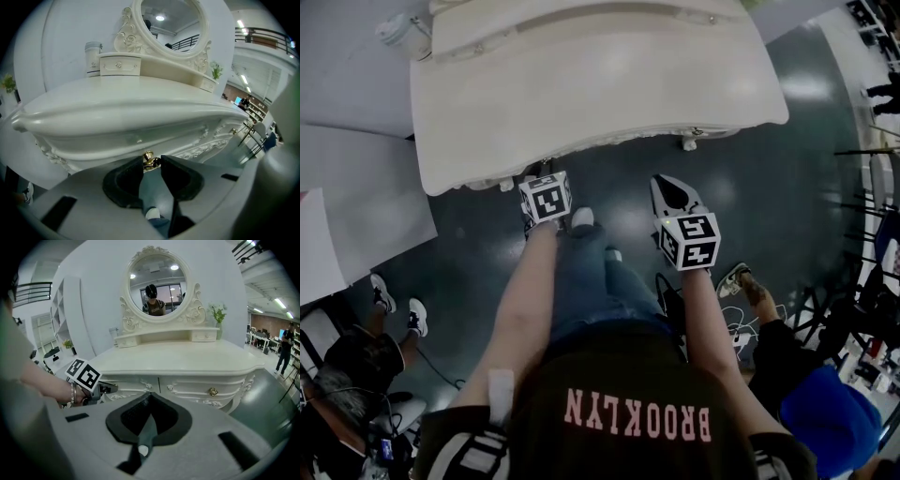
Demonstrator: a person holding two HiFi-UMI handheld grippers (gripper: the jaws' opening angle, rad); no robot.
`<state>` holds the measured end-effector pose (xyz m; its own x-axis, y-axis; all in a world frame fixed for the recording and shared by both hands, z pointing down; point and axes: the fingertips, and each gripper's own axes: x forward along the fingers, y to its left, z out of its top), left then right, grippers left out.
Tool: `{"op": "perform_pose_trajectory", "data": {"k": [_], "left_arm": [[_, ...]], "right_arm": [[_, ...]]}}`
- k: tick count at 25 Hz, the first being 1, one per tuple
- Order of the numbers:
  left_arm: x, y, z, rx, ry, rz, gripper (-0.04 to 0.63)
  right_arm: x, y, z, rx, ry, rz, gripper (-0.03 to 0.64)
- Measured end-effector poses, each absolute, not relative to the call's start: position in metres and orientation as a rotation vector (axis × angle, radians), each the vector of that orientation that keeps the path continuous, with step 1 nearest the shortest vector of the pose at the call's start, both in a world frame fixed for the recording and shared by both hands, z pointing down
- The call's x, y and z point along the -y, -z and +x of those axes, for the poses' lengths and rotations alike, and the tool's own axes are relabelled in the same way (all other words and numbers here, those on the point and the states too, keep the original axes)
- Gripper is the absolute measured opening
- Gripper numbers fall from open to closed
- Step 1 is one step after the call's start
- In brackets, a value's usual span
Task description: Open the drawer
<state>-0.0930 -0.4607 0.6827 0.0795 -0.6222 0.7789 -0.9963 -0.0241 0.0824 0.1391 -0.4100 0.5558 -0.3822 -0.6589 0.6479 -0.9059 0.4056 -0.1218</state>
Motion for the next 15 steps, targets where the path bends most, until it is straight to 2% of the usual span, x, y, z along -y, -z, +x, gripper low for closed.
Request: {"op": "perform_pose_trajectory", "data": {"k": [15], "left_arm": [[0.415,-0.684,-0.077,1.555,-0.769,1.680,0.112]], "right_arm": [[0.382,-0.546,0.155,2.191,-0.652,1.308,-0.003]]}}
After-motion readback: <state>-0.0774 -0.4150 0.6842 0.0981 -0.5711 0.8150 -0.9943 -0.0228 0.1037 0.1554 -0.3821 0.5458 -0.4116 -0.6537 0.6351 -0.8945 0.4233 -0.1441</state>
